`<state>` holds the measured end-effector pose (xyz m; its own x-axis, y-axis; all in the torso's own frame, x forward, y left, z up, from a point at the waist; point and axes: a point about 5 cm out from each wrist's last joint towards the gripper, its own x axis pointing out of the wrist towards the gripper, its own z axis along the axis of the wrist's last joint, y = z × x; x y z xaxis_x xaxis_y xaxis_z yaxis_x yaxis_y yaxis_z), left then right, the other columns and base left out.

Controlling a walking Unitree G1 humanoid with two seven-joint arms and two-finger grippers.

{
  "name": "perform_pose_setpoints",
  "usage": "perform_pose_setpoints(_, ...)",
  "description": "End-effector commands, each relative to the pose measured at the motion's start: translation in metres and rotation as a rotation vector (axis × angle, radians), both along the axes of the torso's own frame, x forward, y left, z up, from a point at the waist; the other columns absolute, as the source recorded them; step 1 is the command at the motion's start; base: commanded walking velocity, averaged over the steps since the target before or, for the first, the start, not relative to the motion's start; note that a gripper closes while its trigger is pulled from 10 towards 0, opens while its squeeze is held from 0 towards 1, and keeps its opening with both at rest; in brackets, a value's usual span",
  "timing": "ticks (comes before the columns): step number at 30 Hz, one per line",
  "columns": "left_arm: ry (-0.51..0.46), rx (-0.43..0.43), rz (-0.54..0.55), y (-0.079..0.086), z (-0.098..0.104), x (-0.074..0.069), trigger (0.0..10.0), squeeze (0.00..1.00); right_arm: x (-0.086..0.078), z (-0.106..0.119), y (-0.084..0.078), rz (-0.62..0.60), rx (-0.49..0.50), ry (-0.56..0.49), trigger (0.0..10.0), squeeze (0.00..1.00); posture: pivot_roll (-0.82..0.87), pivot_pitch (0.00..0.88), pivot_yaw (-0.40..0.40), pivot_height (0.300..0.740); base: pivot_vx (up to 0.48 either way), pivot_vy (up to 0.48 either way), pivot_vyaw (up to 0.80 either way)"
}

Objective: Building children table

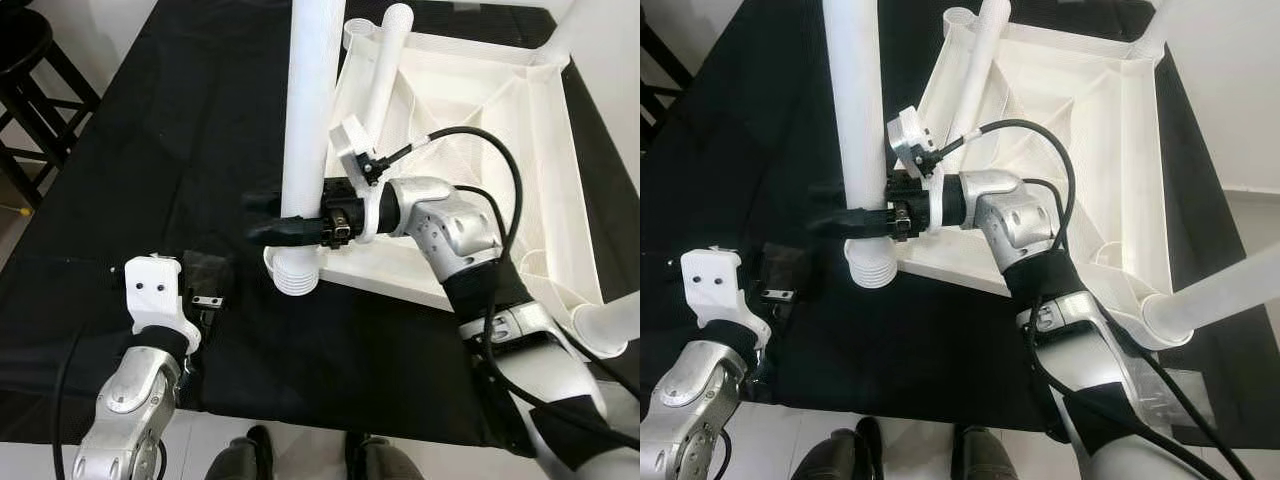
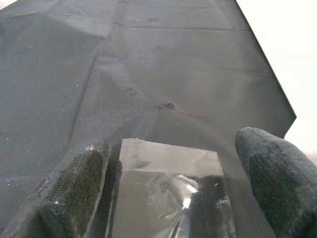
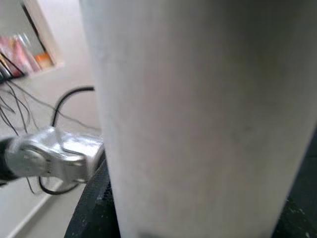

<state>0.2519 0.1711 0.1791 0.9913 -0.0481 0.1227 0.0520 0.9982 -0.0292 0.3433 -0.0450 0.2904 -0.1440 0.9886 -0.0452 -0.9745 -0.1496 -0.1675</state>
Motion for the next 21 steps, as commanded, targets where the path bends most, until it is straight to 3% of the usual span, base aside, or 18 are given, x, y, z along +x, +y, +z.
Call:
perform_pose_setpoints(1,0.031,0.008,0.006,0.000,-0.006,-0.004,10.0,0.00,0.009,-0.026,0.004,-0.087,-0.102,0.050,10.0,0.00,0.01,0.378,-0.056,0.740,0.000,0.000,0.00)
perform_pose_setpoints(2,0.031,0.008,0.006,0.000,-0.006,-0.004,10.0,0.00,0.009,-0.026,0.004,-0.087,-0.102,0.050,10.0,0.00,0.01,0.378,-0.056,0.740,0.000,0.000,0.00)
perform_pose_setpoints(3,0.030,0.006,0.009,0.000,-0.005,-0.005,10.0,0.00,0.019,-0.031,0.006,-0.191,-0.129,0.057,10.0,0.00,0.01,0.384,-0.062,0.740,0.000,0.000,0.00)
perform_pose_setpoints(7,0.029,0.004,0.010,-0.001,-0.004,-0.006,10.0,0.00,0.026,-0.032,0.007,-0.276,-0.132,0.064,10.0,0.00,0.01,0.389,-0.065,0.740,0.000,0.000,0.00)
perform_pose_setpoints(15,0.031,-0.002,0.014,-0.001,-0.004,-0.009,10.0,0.00,0.029,-0.033,0.004,-0.288,-0.123,0.104,10.0,0.00,0.01,0.401,-0.069,0.740,0.000,0.000,0.00)
perform_pose_setpoints(19,0.032,-0.004,0.016,-0.001,-0.003,-0.010,10.0,0.00,0.024,-0.036,0.001,-0.188,-0.114,0.125,10.0,0.00,0.02,0.407,-0.070,0.740,0.000,0.000,0.00)
perform_pose_setpoints(21,0.031,-0.002,0.018,-0.001,-0.002,-0.010,10.0,0.00,0.012,-0.037,-0.003,0.003,-0.141,0.075,10.0,0.00,0.02,0.411,-0.067,0.740,0.000,0.000,0.00)
